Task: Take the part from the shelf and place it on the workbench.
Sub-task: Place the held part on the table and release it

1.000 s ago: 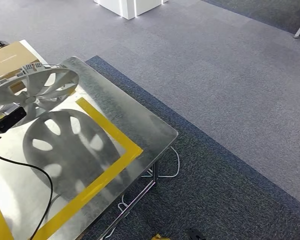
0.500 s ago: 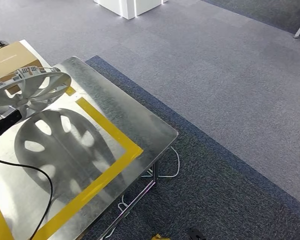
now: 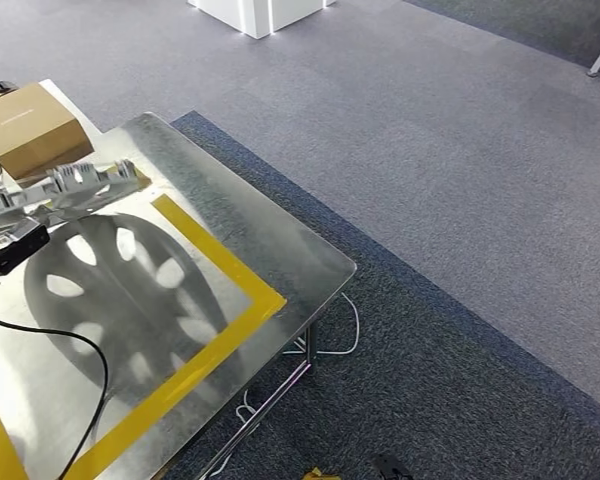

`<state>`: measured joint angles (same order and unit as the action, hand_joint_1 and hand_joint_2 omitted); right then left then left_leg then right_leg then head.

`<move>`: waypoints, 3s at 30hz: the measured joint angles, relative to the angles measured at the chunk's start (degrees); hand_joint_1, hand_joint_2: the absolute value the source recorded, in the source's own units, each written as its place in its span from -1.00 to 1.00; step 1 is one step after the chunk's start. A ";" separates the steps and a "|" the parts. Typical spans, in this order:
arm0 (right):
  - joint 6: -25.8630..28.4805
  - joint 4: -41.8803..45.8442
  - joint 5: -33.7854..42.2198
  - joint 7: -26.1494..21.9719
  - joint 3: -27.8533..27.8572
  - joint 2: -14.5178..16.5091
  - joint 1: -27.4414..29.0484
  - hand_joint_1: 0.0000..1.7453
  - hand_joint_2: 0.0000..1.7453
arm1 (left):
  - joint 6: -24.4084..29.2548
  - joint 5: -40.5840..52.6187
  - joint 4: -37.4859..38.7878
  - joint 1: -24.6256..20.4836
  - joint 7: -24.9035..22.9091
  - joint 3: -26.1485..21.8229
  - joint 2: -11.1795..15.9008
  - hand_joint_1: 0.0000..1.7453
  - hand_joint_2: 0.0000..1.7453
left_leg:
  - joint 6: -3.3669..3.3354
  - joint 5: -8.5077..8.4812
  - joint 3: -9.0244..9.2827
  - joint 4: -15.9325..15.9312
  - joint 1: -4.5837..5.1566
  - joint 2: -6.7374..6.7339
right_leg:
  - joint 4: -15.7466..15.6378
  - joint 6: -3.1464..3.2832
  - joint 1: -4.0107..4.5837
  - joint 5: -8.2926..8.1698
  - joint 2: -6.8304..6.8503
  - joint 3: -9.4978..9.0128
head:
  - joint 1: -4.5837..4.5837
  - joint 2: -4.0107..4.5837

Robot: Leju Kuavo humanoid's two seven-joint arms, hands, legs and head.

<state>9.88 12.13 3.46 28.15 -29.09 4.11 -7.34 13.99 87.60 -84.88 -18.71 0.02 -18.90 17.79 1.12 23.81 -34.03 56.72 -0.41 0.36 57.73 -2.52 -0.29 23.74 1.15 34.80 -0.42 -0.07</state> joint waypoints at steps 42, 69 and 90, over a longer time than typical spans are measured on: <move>-0.13 0.00 -0.45 0.00 0.22 0.00 -0.15 -1.00 -1.00 | 0.37 -4.23 0.43 1.07 4.18 2.28 -0.31 -1.00 -1.00 | 0.01 0.01 -0.18 0.00 0.00 0.00 | 0.00 0.00 0.00 0.01 0.01 0.15 | -0.01 0.00; 1.88 0.02 -3.03 0.00 0.13 0.17 -0.56 -1.00 -1.00 | -1.45 -4.41 1.44 -0.41 4.94 2.52 2.04 -1.00 -1.00 | -0.53 0.28 -0.26 0.21 0.53 0.00 | -0.08 -0.47 -0.52 -0.09 0.04 0.13 | -0.02 0.00; 2.26 0.12 -3.72 0.01 0.07 0.53 -1.38 -1.00 -1.00 | -2.02 -4.42 2.52 -1.20 4.94 3.37 3.43 -1.00 -1.00 | 1.71 1.74 -2.52 3.08 -0.96 3.81 | 0.38 1.28 -0.98 0.95 -2.86 -0.40 | -0.16 0.00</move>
<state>12.14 12.25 -0.26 28.16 -29.03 4.64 -8.72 11.97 83.18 -82.36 -19.91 4.96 -15.52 21.22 2.83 25.55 -36.55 59.79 -1.37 4.17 58.11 -1.24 -1.26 24.69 -1.72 34.40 -0.57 -0.07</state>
